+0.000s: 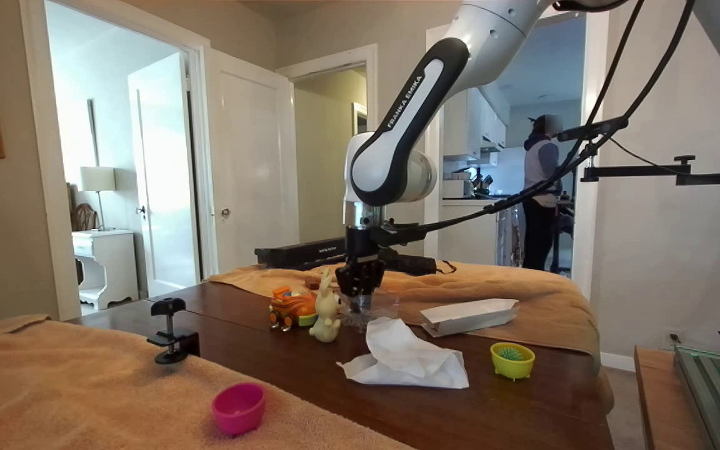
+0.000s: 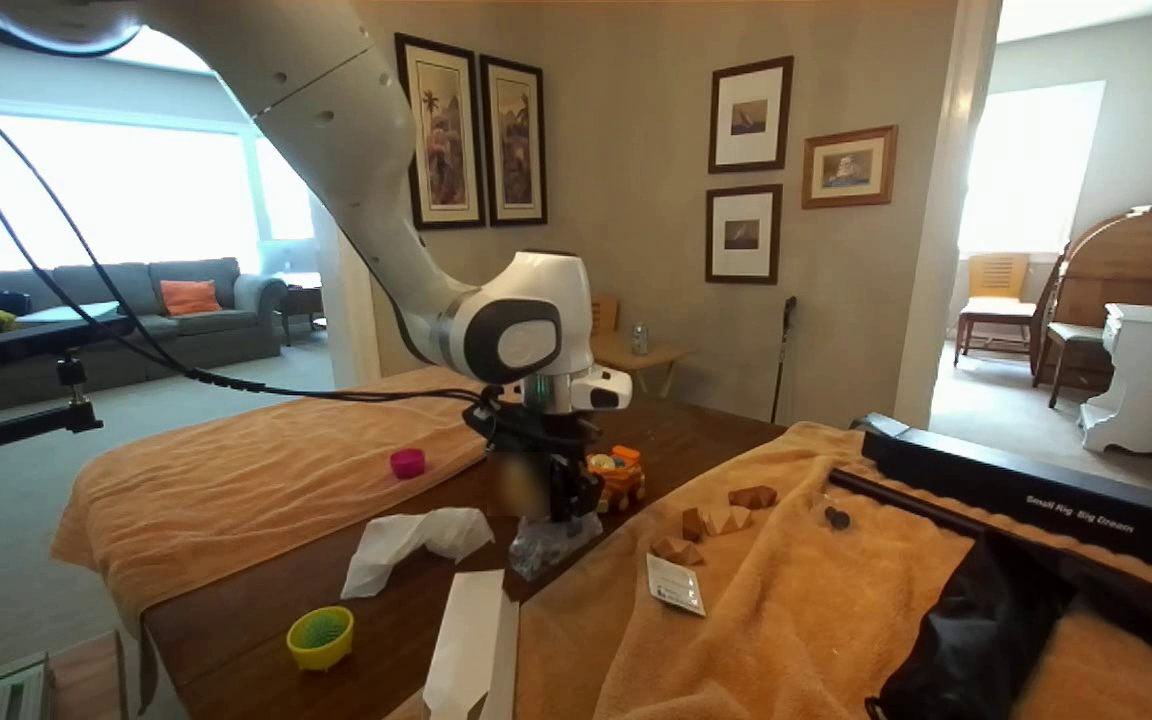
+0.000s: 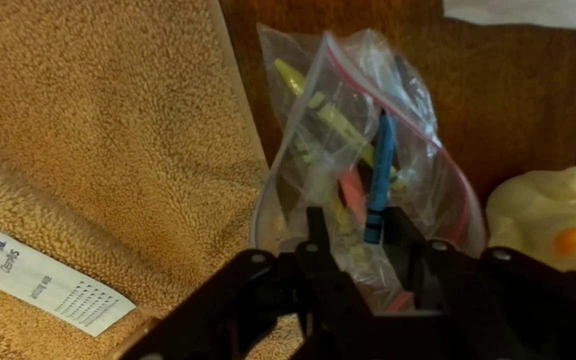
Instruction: Remove the blue crayon from the clear plastic.
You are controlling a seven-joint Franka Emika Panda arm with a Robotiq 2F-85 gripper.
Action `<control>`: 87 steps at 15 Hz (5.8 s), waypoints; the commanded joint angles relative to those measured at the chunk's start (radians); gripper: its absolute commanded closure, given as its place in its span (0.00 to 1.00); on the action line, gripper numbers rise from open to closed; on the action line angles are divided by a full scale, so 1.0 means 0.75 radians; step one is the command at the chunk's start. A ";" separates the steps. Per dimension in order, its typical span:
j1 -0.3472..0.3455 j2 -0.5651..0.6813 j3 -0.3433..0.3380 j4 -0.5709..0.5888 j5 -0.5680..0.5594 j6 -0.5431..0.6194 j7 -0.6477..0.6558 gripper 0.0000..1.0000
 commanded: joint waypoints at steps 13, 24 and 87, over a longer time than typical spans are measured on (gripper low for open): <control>0.031 0.056 -0.009 0.056 -0.006 -0.014 0.048 1.00; 0.042 -0.083 0.043 0.017 -0.001 -0.102 0.014 0.98; 0.152 0.069 0.197 0.170 0.062 -0.082 -0.112 0.98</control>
